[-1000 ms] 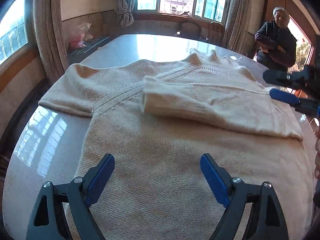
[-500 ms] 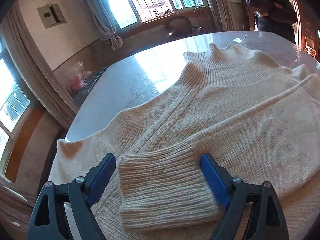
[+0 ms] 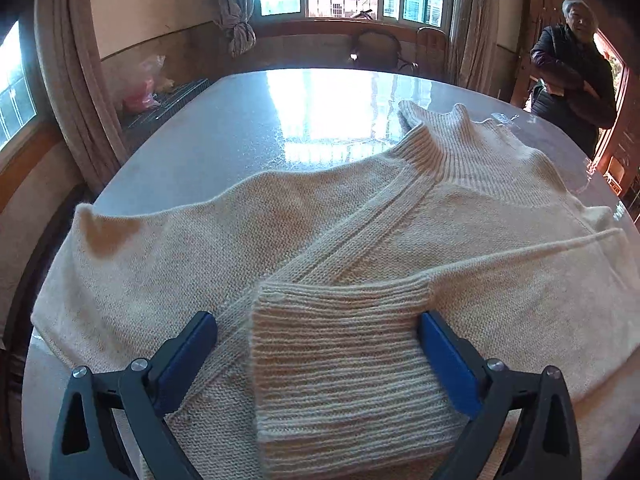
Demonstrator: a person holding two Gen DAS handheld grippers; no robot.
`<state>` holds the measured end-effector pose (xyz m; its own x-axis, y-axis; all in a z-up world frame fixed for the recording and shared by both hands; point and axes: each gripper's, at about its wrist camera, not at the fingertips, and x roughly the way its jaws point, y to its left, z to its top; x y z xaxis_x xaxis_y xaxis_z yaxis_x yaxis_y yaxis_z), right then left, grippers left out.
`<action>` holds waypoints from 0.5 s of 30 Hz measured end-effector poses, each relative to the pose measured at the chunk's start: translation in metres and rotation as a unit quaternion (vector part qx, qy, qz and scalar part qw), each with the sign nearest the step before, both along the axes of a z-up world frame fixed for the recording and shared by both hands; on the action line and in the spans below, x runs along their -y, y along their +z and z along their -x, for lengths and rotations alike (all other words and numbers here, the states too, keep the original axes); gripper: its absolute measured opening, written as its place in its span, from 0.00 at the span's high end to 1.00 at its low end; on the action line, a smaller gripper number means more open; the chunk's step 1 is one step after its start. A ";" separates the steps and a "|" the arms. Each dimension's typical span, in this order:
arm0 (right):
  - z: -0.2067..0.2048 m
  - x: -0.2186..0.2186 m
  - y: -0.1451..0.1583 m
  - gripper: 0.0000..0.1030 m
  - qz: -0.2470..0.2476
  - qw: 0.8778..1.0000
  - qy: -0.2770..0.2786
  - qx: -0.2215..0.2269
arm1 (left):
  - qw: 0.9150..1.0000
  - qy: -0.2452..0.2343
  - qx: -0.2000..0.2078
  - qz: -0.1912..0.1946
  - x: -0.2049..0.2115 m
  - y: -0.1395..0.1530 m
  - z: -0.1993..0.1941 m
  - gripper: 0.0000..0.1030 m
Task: Fold clothes
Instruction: 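Smooth the folded sleeve flat with the open right tool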
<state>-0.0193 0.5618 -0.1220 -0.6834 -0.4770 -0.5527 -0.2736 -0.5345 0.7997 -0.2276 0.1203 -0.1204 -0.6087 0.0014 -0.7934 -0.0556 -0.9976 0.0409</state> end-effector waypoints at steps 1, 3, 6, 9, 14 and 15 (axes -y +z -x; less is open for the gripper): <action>-0.002 0.003 -0.004 0.35 0.003 1.000 0.000 0.007 | 1.000 0.000 -0.003 0.008 -0.002 0.001 -0.001 0.00; -0.007 0.006 -0.011 0.35 0.023 1.000 -0.007 0.012 | 1.000 0.000 -0.008 0.020 -0.006 0.002 -0.003 0.00; -0.008 0.009 -0.008 0.35 0.012 1.000 -0.014 0.009 | 1.000 0.000 -0.008 0.022 -0.004 0.001 -0.003 0.00; 0.003 0.005 -0.009 0.35 0.000 0.999 -0.052 -0.009 | 1.000 0.001 -0.008 0.019 -0.003 0.002 -0.004 0.00; 0.011 0.002 0.004 0.35 -0.055 0.991 -0.117 -0.022 | 0.999 0.000 -0.012 0.030 -0.005 0.003 -0.006 0.00; 0.007 0.000 0.010 0.37 -0.072 0.988 -0.137 -0.023 | 0.999 0.000 -0.012 0.030 -0.005 0.004 -0.006 0.00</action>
<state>-0.0266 0.5621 -0.1123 -0.8016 -0.1890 -0.5673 -0.3898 -0.5542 0.7355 -0.2217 0.1256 -0.1169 -0.6281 -0.0461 -0.7768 -0.0544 -0.9932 0.1029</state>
